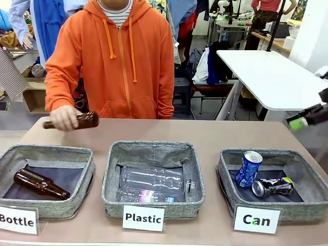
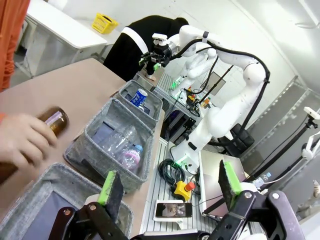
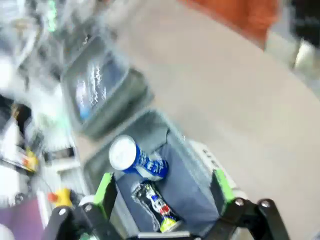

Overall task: Sort the can waste into the basket.
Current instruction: Pick up the can waste from the table and place it in the right Fabric basket.

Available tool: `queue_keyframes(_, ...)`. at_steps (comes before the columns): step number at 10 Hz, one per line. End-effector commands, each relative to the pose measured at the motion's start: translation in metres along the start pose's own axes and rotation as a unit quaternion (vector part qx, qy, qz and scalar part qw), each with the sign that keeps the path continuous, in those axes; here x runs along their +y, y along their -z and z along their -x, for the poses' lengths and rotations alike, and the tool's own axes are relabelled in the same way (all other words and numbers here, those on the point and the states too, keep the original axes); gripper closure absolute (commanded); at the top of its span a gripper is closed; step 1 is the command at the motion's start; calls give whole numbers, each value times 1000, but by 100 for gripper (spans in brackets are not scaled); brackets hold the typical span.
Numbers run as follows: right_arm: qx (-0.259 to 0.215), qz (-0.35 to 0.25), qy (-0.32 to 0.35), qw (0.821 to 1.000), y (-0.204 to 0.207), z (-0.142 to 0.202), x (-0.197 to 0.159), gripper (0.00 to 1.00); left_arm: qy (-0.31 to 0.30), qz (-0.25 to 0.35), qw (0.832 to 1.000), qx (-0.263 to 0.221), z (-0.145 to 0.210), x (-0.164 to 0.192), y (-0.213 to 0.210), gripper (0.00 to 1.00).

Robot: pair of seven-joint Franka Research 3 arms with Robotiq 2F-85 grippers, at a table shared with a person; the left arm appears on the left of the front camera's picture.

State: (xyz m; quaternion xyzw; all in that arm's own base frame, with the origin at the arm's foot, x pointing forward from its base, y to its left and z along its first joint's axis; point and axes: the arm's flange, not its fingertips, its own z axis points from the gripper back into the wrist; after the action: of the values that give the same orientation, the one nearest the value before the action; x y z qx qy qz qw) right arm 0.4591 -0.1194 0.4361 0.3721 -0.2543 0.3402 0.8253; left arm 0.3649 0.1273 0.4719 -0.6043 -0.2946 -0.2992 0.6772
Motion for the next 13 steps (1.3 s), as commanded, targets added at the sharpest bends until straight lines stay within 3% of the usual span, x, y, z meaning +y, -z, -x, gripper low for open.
queue_keyframes(1, -210, -7, 242, 947, -5, -17, -21, 0, -1, 0, 1000, -3, -2, -3, 1, 0)
queue_keyframes(2, -219, -30, 236, 946, -6, -18, -29, 0, 0, 0, 1000, 0, 0, 0, 0, 0)
queue_keyframes(3, -216, -51, 236, 946, -8, -18, -40, 0, 39, 7, 996, -76, -21, -35, -53, 0)
queue_keyframes(5, -209, -104, 232, 944, -10, -16, -56, 0, 53, -38, 992, -105, -26, -63, -140, 0)
queue_keyframes(6, -176, -57, 230, 956, -8, -8, -43, 0, 37, -64, 991, -109, -17, -65, -175, 0)
queue_keyframes(8, -176, -57, 230, 956, -8, -8, -43, 0, 24, -97, 982, -163, 1, -68, -226, 0)
queue_keyframes(11, -176, -57, 230, 956, -8, -8, -43, 0, 28, -111, 966, -233, 11, -68, -248, 0)
queue_keyframes(13, -176, -57, 230, 956, -8, -8, -43, 0, 33, -108, 970, -217, 4, -69, -235, 0)
